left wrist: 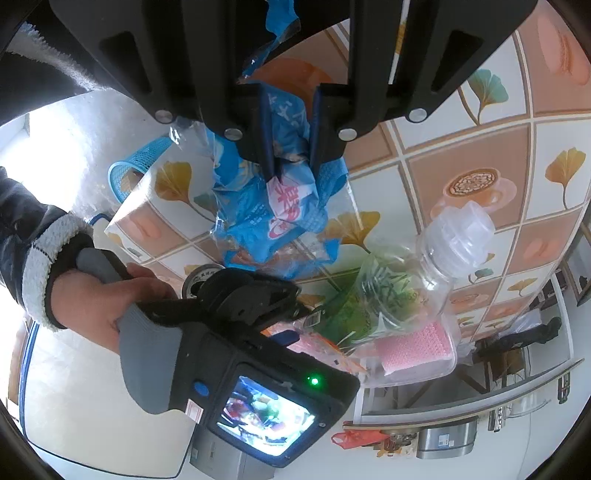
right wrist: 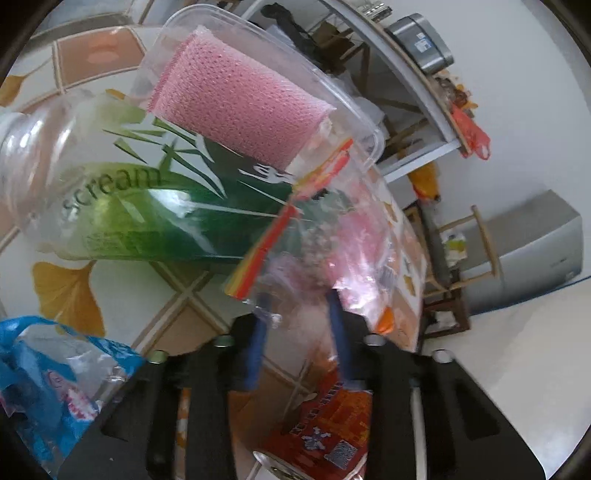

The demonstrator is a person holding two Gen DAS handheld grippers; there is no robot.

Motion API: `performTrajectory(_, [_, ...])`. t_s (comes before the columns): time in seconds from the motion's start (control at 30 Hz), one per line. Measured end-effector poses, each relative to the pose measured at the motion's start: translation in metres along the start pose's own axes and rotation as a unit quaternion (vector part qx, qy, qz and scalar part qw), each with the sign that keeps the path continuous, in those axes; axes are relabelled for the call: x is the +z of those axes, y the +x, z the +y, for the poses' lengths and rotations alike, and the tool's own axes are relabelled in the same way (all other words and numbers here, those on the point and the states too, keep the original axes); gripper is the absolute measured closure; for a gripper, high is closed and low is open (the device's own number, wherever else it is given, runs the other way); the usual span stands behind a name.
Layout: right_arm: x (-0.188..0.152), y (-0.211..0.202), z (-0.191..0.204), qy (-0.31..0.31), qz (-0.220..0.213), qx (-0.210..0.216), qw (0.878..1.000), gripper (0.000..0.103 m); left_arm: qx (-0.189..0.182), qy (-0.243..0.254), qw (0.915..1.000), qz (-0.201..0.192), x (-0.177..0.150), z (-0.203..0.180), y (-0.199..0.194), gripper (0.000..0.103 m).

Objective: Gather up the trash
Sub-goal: 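Grasp the red-printed plastic bag with the right tool while the left tool holds the blue bags, then carry the blue bags and red-printed bag with both tools to the blue basket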

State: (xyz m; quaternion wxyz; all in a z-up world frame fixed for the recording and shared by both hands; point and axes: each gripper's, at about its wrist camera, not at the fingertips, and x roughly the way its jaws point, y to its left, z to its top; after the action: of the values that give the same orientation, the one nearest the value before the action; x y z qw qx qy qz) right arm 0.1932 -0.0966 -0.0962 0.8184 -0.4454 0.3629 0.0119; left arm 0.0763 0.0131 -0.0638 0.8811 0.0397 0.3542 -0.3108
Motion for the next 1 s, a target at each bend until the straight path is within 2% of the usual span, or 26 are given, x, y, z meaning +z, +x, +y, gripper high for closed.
performTrajectory(0.07, [-0.002, -0.004, -0.002, 0.005, -0.005, -0.004, 1.000, 0.098, -0.001, 0.000, 1.0000, 0.000, 0.001, 0.000, 0.000, 0.087])
performTrajectory(0.17, [-0.006, -0.011, -0.010, 0.018, -0.021, -0.014, 1.000, 0.101, 0.000, 0.000, 1.0000, 0.000, 0.000, 0.000, 0.000, 0.087])
performTrajectory(0.43, [-0.011, -0.047, -0.043, 0.082, -0.078, -0.026, 0.993, 0.103, 0.012, 0.007, 0.9999, 0.001, 0.002, -0.002, 0.000, 0.089])
performTrajectory(0.67, [-0.016, -0.093, -0.085, 0.160, -0.137, -0.006, 0.978, 0.103, 0.021, -0.011, 0.9997, -0.010, 0.006, 0.001, -0.005, 0.093])
performTrajectory(1.0, [-0.026, -0.134, -0.106, 0.205, -0.196, 0.008, 0.959, 0.103, 0.031, -0.008, 0.9988, -0.038, 0.017, -0.007, -0.022, 0.094])
